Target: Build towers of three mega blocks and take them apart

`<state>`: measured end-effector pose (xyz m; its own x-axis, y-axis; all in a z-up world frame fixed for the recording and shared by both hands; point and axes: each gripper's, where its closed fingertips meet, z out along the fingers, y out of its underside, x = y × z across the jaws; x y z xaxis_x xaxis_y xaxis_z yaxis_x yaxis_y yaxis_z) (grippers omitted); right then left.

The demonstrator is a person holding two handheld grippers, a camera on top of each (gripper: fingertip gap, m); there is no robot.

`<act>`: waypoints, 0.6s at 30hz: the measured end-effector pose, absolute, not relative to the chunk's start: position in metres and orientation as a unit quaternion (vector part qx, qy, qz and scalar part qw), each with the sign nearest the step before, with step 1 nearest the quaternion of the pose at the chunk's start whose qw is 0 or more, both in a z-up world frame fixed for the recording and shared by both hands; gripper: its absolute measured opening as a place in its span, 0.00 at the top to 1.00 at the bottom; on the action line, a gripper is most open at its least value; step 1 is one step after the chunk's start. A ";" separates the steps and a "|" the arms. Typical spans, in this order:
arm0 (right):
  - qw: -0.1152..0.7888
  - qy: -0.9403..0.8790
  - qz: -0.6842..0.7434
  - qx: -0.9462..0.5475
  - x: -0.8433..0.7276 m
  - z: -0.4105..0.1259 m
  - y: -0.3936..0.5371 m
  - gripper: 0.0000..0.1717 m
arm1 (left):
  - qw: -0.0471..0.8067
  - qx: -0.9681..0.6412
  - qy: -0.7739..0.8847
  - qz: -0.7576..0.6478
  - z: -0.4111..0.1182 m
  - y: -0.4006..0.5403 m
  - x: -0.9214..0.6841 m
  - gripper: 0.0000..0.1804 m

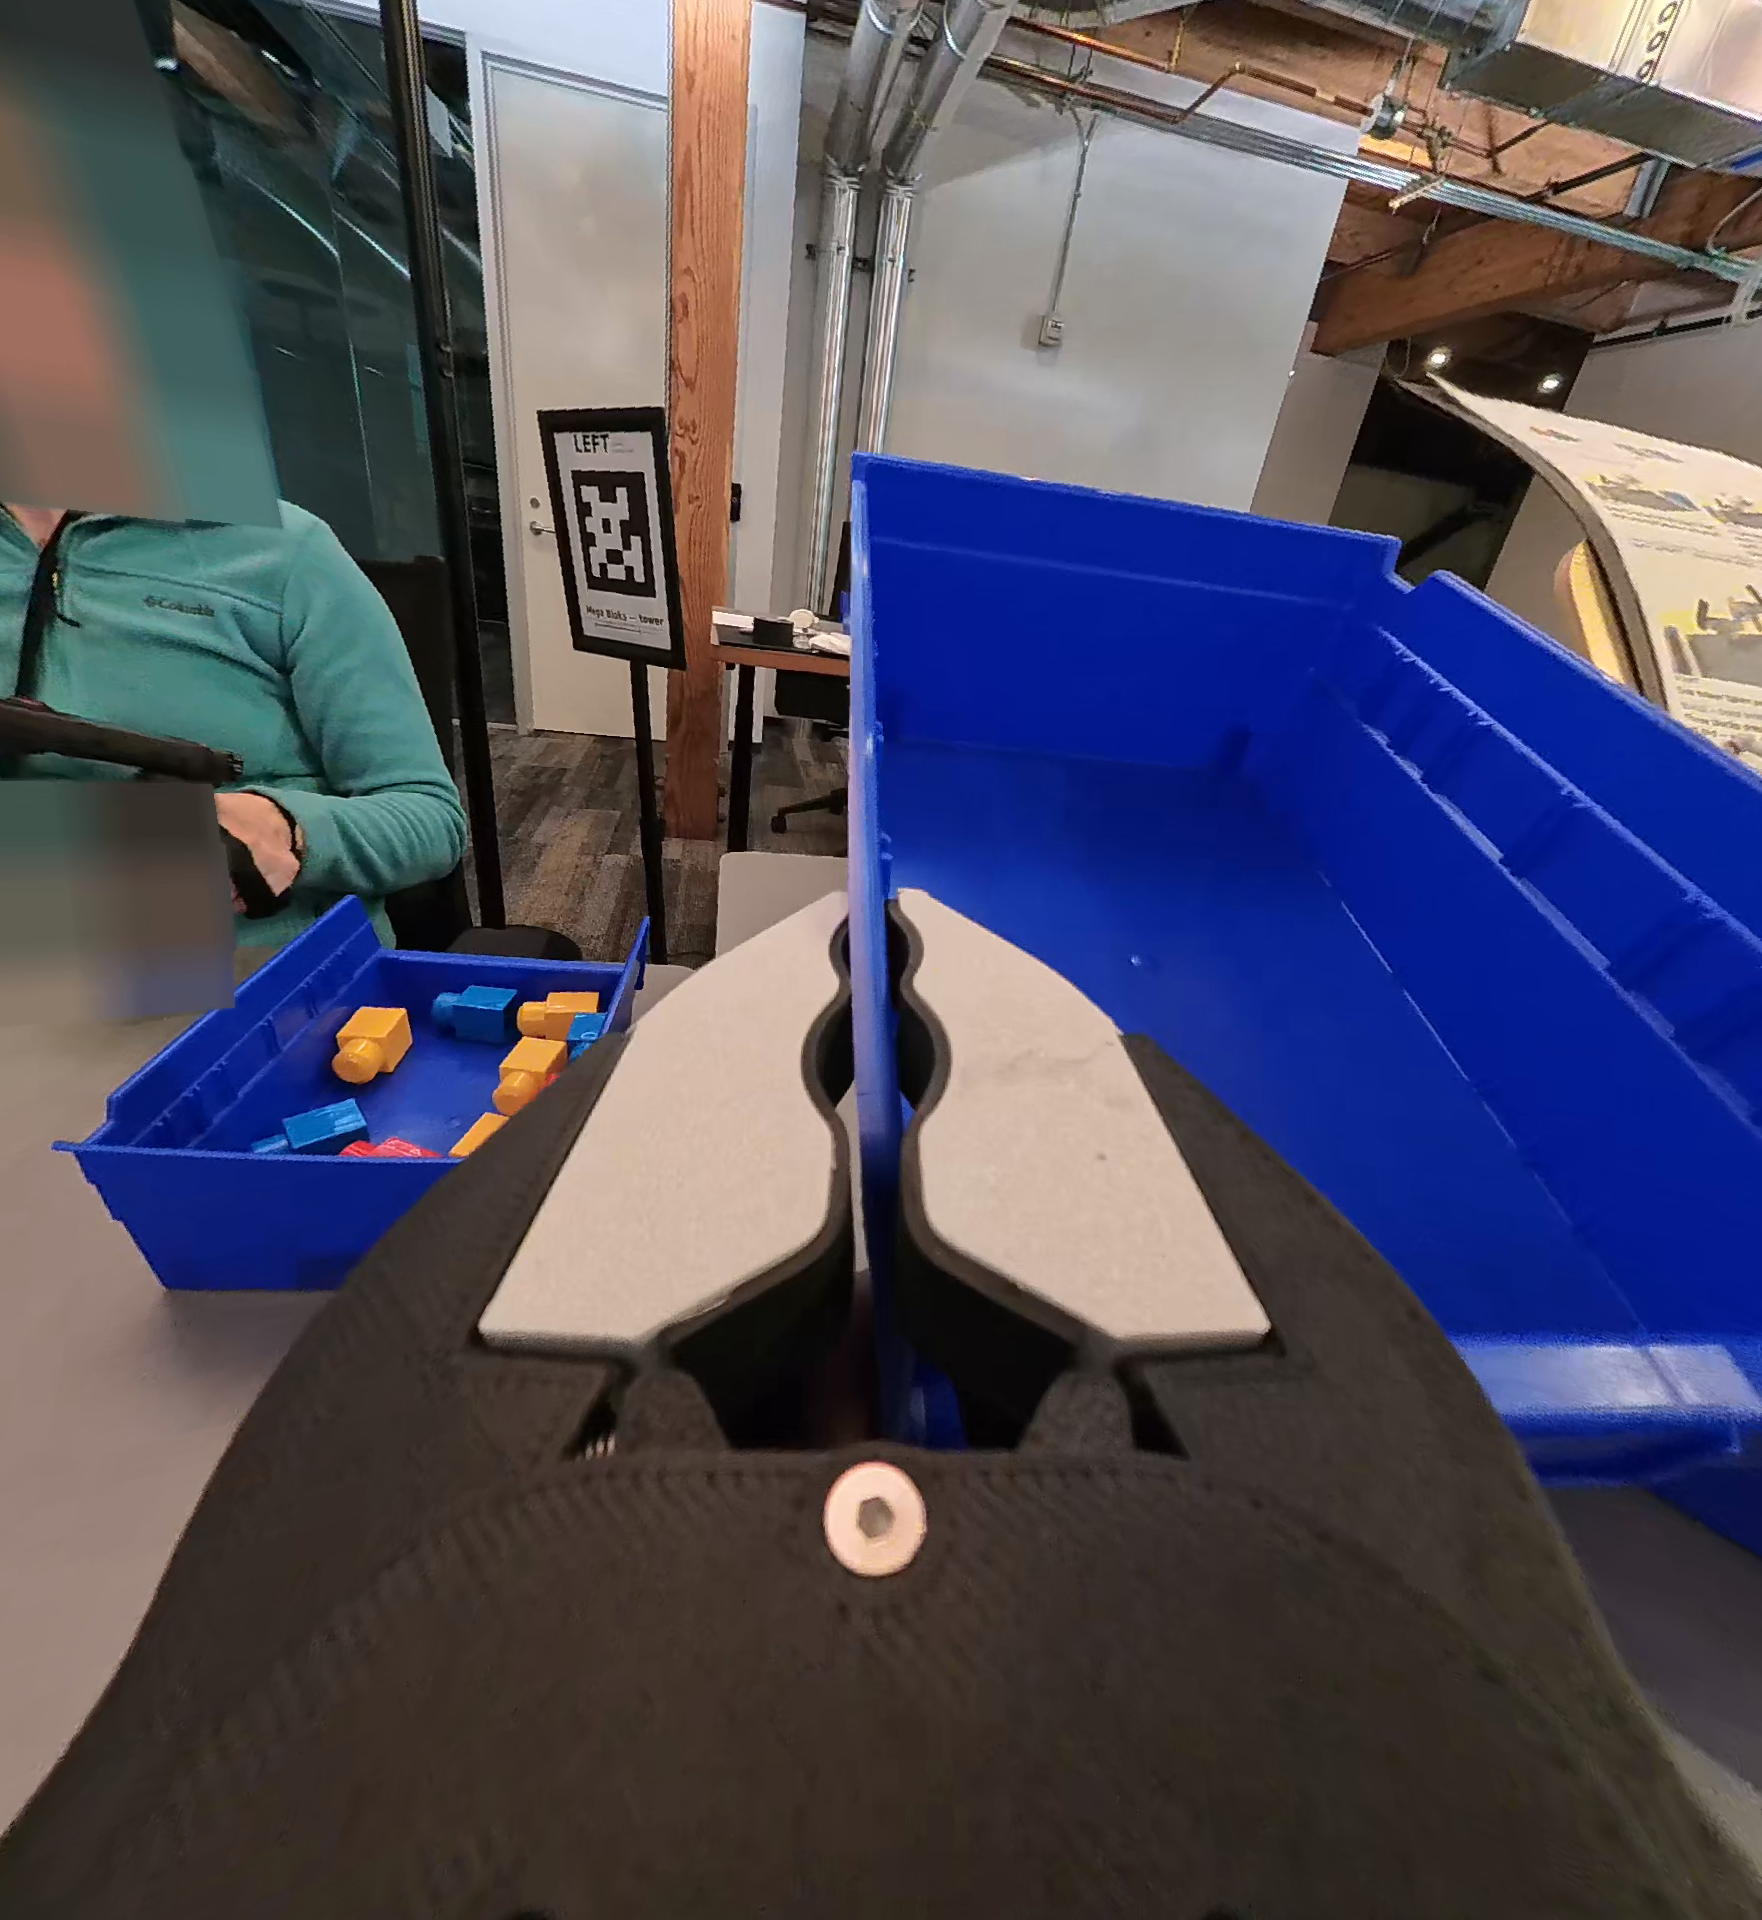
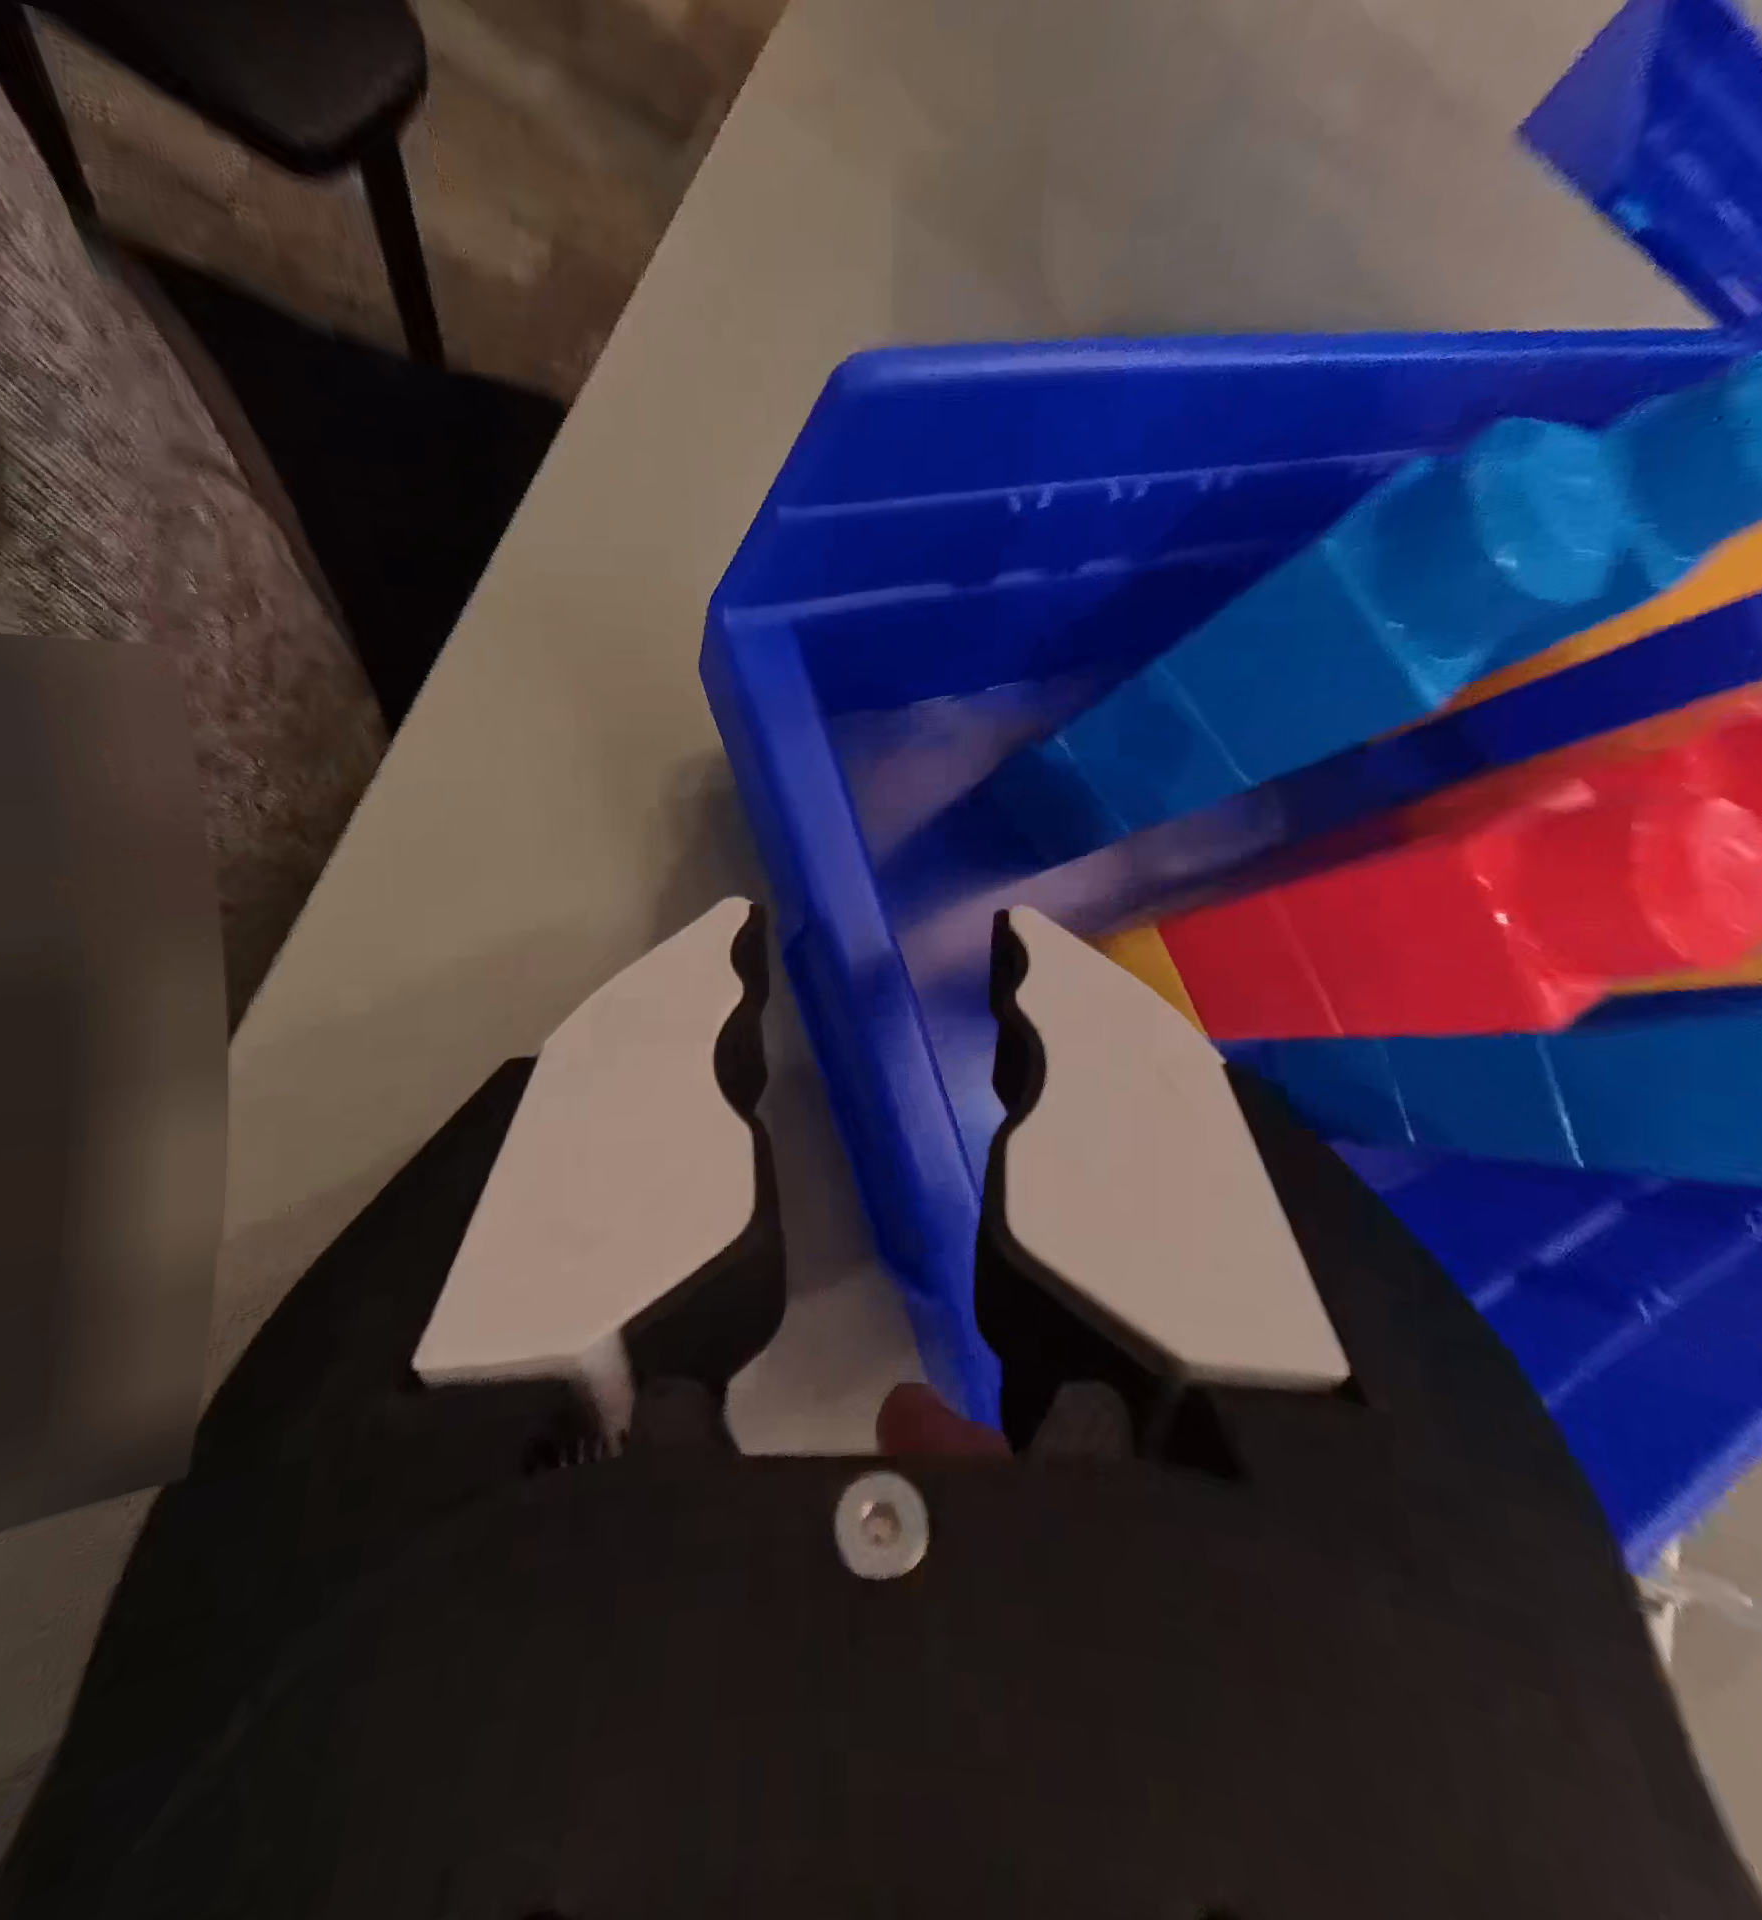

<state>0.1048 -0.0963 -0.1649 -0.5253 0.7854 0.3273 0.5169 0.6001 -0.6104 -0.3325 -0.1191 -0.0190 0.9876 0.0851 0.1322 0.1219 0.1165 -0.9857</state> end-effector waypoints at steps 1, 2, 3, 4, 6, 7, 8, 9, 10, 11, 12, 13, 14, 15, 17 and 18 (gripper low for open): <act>0.285 -0.852 0.212 -0.384 0.101 -0.173 -0.097 0.79 | 0.744 -0.664 -0.078 -0.012 -0.018 -0.120 -0.333 0.99; 0.271 -0.860 0.200 -0.383 0.099 -0.181 -0.097 0.81 | 0.746 -0.662 -0.078 -0.011 -0.017 -0.121 -0.333 0.99; 0.254 -0.867 0.197 -0.381 0.098 -0.187 -0.100 0.83 | 0.747 -0.660 -0.080 -0.012 -0.016 -0.122 -0.334 0.99; 0.241 -0.868 0.206 -0.382 0.096 -0.189 -0.104 0.86 | 0.749 -0.658 -0.081 -0.012 -0.015 -0.122 -0.335 0.99; 0.237 -0.864 0.216 -0.387 0.090 -0.189 -0.107 0.87 | 0.750 -0.656 -0.084 -0.015 -0.015 -0.123 -0.337 0.99; 0.233 -0.864 0.219 -0.388 0.088 -0.189 -0.108 0.87 | 0.751 -0.655 -0.084 -0.016 -0.016 -0.124 -0.338 0.99; 0.232 -0.864 0.221 -0.388 0.086 -0.189 -0.109 0.87 | 0.750 -0.655 -0.085 -0.016 -0.016 -0.124 -0.339 0.99; 0.234 -0.863 0.222 -0.389 0.082 -0.189 -0.109 0.87 | 0.750 -0.656 -0.086 -0.016 -0.016 -0.124 -0.340 0.99; 0.234 -0.861 0.224 -0.393 0.079 -0.189 -0.109 0.87 | 0.750 -0.656 -0.086 -0.015 -0.017 -0.124 -0.340 0.99; 0.235 -0.860 0.224 -0.395 0.075 -0.189 -0.109 0.87 | 0.749 -0.656 -0.087 -0.014 -0.017 -0.125 -0.341 0.99; 0.237 -0.858 0.222 -0.397 0.071 -0.189 -0.108 0.87 | 0.749 -0.656 -0.088 -0.013 -0.017 -0.125 -0.342 0.99; 0.240 -0.855 0.221 -0.402 0.066 -0.189 -0.106 0.87 | 0.749 -0.656 -0.090 -0.013 -0.017 -0.126 -0.343 0.99; 0.243 -0.852 0.222 -0.407 0.061 -0.189 -0.105 0.87 | 0.750 -0.655 -0.092 -0.014 -0.016 -0.127 -0.344 0.99; 0.245 -0.850 0.224 -0.409 0.056 -0.189 -0.103 0.87 | 0.751 -0.654 -0.093 -0.013 -0.015 -0.129 -0.345 0.99; 0.250 -0.846 0.222 -0.416 0.044 -0.189 -0.100 0.87 | 0.753 -0.650 -0.098 -0.010 -0.013 -0.132 -0.347 1.00; 0.252 -0.842 0.222 -0.422 0.038 -0.189 -0.098 0.87 | 0.755 -0.649 -0.100 -0.008 -0.011 -0.134 -0.348 0.99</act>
